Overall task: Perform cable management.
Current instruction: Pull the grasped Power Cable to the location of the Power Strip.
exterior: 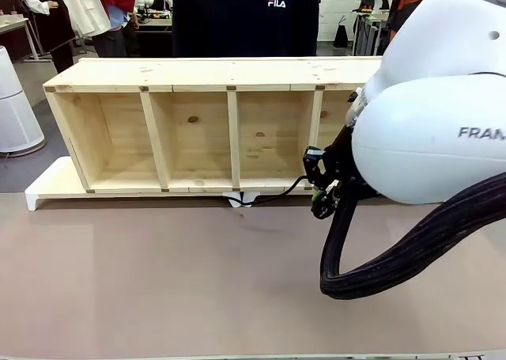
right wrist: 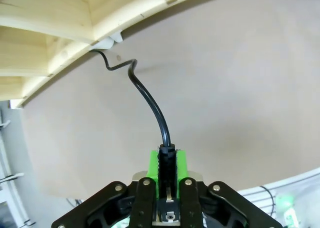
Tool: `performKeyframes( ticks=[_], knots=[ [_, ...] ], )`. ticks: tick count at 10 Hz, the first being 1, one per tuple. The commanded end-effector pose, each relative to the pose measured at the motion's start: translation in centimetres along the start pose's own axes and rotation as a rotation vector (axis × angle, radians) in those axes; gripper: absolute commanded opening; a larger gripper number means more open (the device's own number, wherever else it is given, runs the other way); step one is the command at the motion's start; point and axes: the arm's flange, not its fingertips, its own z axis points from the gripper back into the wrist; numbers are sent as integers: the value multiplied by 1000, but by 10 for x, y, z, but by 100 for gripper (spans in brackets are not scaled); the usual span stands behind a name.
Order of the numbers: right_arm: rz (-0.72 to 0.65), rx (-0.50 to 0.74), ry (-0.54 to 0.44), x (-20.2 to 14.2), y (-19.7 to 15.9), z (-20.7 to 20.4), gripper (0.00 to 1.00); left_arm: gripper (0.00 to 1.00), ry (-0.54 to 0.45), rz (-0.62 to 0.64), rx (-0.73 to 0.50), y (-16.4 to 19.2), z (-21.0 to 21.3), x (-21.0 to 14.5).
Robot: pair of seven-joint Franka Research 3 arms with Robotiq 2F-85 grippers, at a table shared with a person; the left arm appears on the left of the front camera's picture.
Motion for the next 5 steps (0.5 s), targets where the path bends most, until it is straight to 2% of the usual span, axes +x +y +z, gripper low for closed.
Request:
performKeyframes(
  ticks=[1, 5],
  knots=[
    [7, 5, -3, 1, 7, -18, 16, 100, -11, 13, -3, -1, -1, 1],
    [7, 5, -3, 1, 7, -18, 16, 100, -11, 13, -3, -1, -1, 1]
  ],
)
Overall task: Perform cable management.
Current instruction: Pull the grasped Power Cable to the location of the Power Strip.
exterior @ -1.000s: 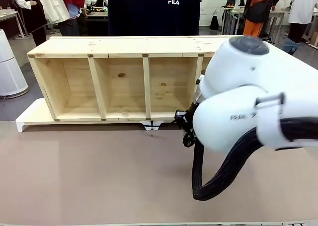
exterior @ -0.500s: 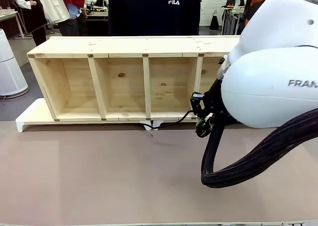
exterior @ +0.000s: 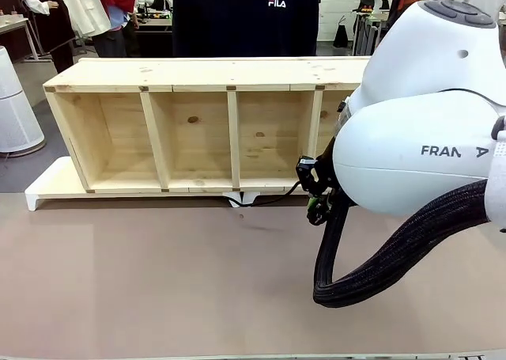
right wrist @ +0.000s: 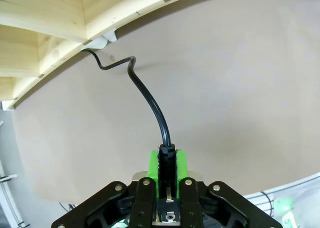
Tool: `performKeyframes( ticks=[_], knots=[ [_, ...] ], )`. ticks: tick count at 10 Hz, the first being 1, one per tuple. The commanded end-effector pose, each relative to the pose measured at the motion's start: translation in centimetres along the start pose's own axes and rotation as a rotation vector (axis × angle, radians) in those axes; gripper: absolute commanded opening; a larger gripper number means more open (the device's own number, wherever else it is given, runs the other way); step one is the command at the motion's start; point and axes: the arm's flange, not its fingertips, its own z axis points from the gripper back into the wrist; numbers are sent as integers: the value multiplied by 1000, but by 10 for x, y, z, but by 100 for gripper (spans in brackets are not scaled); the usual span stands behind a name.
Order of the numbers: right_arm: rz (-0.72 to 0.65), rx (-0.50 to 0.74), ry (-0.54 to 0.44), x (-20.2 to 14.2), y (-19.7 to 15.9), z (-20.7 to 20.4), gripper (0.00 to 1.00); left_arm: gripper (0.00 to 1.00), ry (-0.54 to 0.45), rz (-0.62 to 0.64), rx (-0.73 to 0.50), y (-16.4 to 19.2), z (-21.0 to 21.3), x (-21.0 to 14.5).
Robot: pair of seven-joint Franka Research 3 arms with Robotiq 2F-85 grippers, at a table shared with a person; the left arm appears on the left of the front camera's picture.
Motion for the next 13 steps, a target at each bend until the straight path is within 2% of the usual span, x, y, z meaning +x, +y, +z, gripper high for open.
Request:
performKeyframes(
  ticks=[1, 3, 4, 9, 13],
  knots=[
    [-6, 29, 2, 3, 3, -2, 16, 100, -11, 13, -3, -1, -1, 1],
    [0, 1, -1, 0, 0, 0, 16, 100, -11, 13, -3, -1, -1, 1],
    [-25, -19, 15, 12, -1, 2, 16, 100, -11, 13, -3, -1, -1, 1],
    [30, -158, 48, 43, -78, -19, 16, 100, -11, 13, -3, -1, -1, 1],
    [-102, -202, 58, 92, -151, -19, 16, 100, -11, 13, -3, -1, -1, 1]
  ],
)
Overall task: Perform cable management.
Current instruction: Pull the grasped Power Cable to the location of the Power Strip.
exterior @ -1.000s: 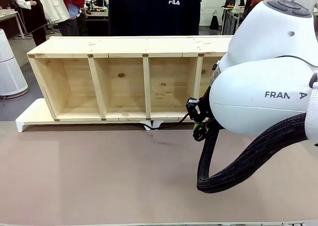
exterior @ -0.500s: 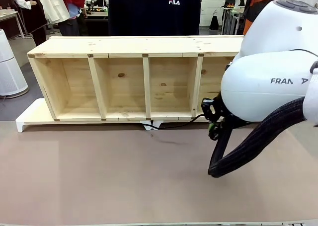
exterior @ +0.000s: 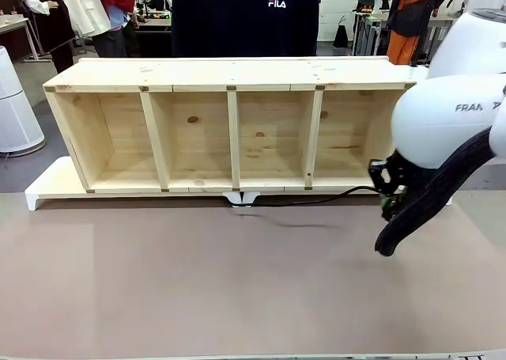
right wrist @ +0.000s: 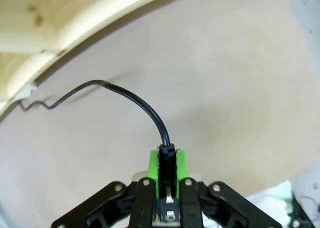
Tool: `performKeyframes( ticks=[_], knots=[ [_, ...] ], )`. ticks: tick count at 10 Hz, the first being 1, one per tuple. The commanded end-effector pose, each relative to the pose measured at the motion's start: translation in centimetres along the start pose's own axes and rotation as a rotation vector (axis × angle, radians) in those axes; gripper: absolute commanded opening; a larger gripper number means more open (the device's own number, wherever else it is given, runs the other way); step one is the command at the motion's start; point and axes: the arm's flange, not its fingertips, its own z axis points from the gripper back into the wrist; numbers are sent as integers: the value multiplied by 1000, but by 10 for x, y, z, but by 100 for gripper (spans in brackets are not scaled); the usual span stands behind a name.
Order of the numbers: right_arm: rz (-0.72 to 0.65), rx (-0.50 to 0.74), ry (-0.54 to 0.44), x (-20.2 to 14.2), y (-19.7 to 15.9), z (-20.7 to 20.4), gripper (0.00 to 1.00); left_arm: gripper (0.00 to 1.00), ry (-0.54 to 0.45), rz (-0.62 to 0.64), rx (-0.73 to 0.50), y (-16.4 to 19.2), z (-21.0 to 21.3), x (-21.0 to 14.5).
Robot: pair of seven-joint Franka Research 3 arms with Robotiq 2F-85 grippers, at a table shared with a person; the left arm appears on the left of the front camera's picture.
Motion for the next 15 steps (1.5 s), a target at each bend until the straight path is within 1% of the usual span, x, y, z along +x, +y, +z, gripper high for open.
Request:
performKeyframes(
  ticks=[1, 4, 6, 7, 8, 10, 11, 13, 15],
  knots=[
    [-52, -18, 2, 6, -41, -9, 16, 100, -10, 13, -3, -1, -1, 1],
    [-138, -84, -38, 25, -79, 5, 16, 100, -10, 13, -3, -1, -1, 1],
    [-195, -84, -81, 35, -93, 21, 16, 100, -10, 13, -3, -1, -1, 1],
    [-231, -68, -118, 44, -92, 28, 16, 100, -10, 13, -3, -1, -1, 1],
    [-259, -34, -156, 54, -84, 38, 16, 100, -10, 13, -3, -1, -1, 1],
    [-271, 30, -242, 75, -64, 48, 16, 100, -10, 13, -3, -1, -1, 1],
    [-268, 50, -265, 89, -53, 48, 16, 100, -10, 13, -3, -1, -1, 1],
    [-258, 51, -274, 119, -43, 49, 16, 100, -10, 13, -3, -1, -1, 1],
    [-269, 44, -259, 145, -38, 49, 16, 100, -10, 13, -3, -1, -1, 1]
  ],
)
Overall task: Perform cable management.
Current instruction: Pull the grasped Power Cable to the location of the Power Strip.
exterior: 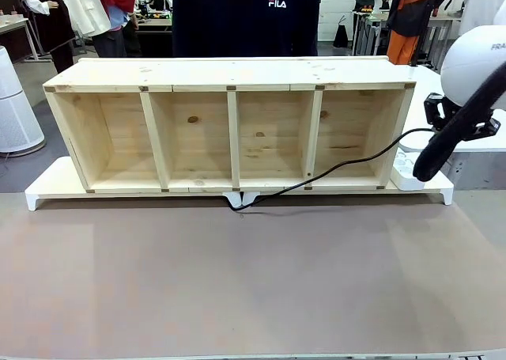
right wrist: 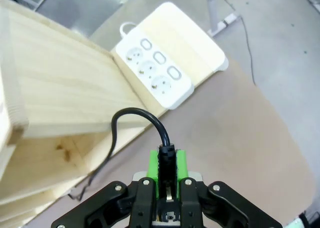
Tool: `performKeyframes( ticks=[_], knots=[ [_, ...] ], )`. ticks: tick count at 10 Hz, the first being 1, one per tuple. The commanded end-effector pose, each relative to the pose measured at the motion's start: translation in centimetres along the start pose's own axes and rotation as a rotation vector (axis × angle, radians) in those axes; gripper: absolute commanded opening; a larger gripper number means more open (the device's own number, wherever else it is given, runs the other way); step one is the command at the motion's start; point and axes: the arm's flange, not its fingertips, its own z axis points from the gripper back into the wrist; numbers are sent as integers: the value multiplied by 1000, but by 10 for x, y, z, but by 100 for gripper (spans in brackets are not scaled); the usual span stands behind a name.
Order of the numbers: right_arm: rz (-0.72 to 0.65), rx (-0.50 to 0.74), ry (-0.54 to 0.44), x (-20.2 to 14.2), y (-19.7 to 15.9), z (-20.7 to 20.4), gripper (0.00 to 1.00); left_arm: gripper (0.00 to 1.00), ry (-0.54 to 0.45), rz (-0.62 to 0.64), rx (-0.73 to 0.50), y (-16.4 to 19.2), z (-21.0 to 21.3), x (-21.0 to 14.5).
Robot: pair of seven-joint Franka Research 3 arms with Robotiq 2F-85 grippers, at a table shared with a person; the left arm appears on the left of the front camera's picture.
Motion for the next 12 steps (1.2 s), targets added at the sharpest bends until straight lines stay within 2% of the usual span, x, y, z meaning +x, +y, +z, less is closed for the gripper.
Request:
performKeyframes(
  ticks=[1, 5, 8, 12],
  knots=[
    [-12, -20, 5, 25, 9, -5, 16, 100, -10, 13, -3, -1, -1, 1],
    [23, 1, 22, 53, 26, -10, 16, 100, -10, 13, -3, -1, -1, 1],
    [44, 10, 12, 53, 35, -15, 16, 100, -10, 13, -3, -1, -1, 1],
    [20, 9, 36, 48, 28, -11, 16, 100, -10, 13, -3, -1, -1, 1]
  ],
)
